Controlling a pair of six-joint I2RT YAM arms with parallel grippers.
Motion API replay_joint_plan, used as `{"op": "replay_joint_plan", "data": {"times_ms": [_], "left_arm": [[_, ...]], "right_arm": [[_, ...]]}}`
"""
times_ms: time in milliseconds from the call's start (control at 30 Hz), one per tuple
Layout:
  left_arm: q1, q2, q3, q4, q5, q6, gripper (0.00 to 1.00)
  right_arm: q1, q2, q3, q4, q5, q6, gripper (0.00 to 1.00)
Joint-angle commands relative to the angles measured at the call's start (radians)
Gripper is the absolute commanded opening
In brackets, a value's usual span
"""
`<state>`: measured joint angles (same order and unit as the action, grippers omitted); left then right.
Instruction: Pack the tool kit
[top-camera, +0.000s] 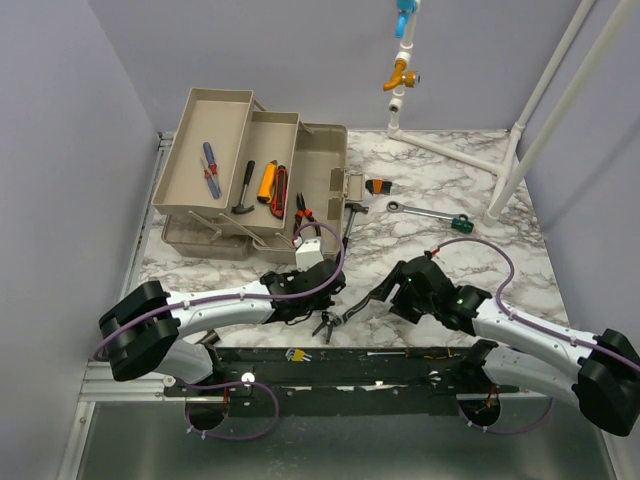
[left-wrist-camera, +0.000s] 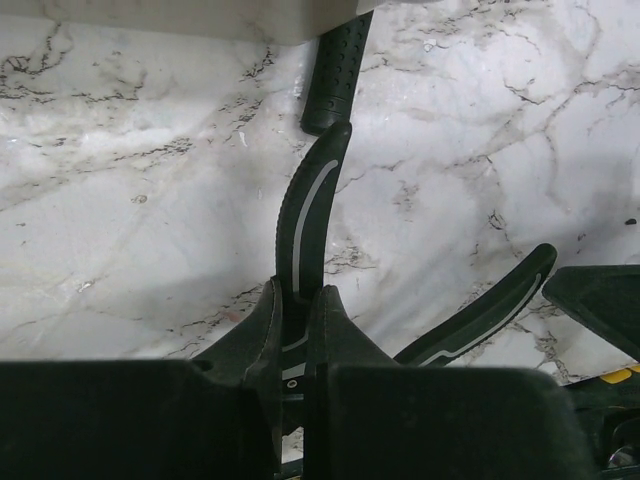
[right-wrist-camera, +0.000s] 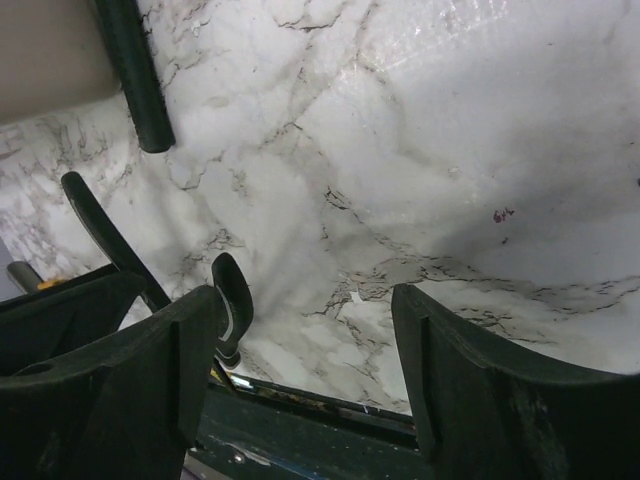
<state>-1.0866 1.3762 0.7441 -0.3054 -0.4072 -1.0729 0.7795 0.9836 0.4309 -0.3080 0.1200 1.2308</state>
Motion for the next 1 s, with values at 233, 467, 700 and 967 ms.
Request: {"op": "replay_joint_plan", "data": {"times_ms": [233,467,700,967], "left_arm": [[-0.001,-0.007,0.025,0.085,0.060,0.031,0.00],[0.005,-0.001,0.043,0.110,0.101,0.046,0.00],[-0.020,0.054,0.093,-0.021,0.017,0.155,0.57],[-0.036,0.178,0.148,-0.038,0.044,0.301,0.75]], "right_arm": [[0.002,-0.005,-0.106,0.396,-0.208,-0.013,0.75],[0.002,0.011,-0.103,0.353,-0.184,-0.063,0.72],[0.001,-0.072,-0.011,-0.003,0.057,-0.024,0.73],[0.001,-0.193,-0.027,-0.055,0.088,-0.009,0.72]]}}
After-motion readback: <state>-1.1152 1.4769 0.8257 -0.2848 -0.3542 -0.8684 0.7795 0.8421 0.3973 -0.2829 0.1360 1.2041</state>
